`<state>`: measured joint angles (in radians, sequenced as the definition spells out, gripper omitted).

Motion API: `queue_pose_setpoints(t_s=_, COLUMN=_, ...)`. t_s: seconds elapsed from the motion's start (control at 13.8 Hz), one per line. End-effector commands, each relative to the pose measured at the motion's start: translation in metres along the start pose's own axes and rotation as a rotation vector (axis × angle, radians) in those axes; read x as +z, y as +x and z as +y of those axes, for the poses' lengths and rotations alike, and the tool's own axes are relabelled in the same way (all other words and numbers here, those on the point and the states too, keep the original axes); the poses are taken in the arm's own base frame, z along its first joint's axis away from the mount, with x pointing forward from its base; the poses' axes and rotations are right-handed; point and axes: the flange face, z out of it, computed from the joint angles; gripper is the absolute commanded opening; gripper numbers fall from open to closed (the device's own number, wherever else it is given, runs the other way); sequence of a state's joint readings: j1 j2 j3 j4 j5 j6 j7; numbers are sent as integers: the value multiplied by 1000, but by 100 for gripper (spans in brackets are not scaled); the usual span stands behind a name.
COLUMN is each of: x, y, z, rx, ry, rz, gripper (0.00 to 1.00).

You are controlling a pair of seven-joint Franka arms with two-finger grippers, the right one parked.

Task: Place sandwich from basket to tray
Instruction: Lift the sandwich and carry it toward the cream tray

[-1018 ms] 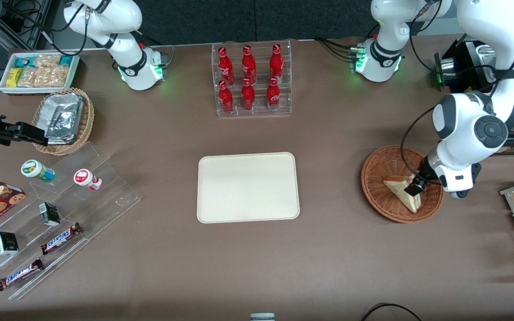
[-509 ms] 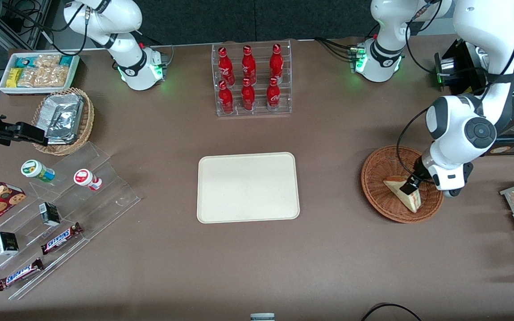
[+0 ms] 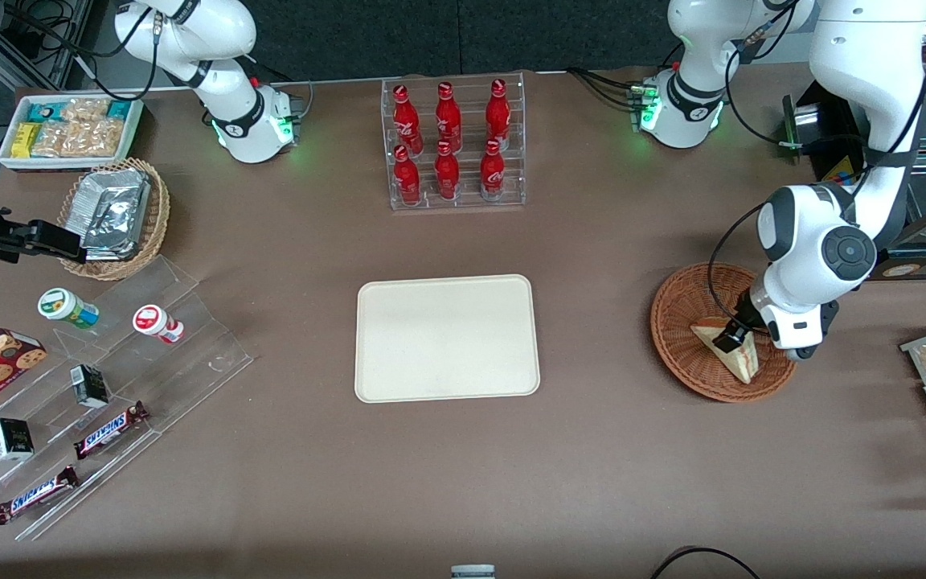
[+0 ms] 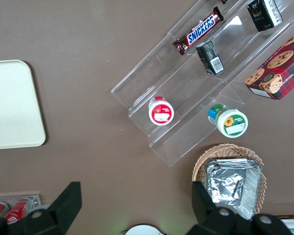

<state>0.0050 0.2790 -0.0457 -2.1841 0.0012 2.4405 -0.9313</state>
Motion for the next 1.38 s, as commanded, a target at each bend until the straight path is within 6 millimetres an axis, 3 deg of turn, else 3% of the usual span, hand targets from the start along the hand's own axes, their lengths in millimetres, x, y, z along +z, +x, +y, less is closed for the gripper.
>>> queue_pose_setpoints(t_s=0.0, x=-16, y=0, z=7, rx=-10, ry=-14, rz=27, gripper=0)
queue_pose_setpoints(t_s=0.29, x=-68, y=-17, z=41, rx=78, ry=78, rz=21, gripper=0)
queue_pose_setpoints(t_s=0.51, x=-119, y=-44, z=67, rx=144, ry=123, rz=22, gripper=0)
queue_pose_setpoints(t_s=0.65, x=-142, y=-76, z=94, rx=200, ry=123, rz=29, gripper=0)
queue_pose_setpoints(t_s=0.73, x=-149, y=-94, z=106, rx=212, ry=115, rz=38, gripper=0)
queue_pose_setpoints(t_s=0.95, x=-155, y=-176, z=159, rx=291, ry=80, rz=67, gripper=0)
queue_pose_setpoints(t_s=1.16, x=-133, y=-273, z=212, rx=417, ry=67, rz=90, gripper=0)
queue_pose_setpoints(t_s=1.31, x=-118, y=-317, z=241, rx=452, ry=55, rz=93, gripper=0)
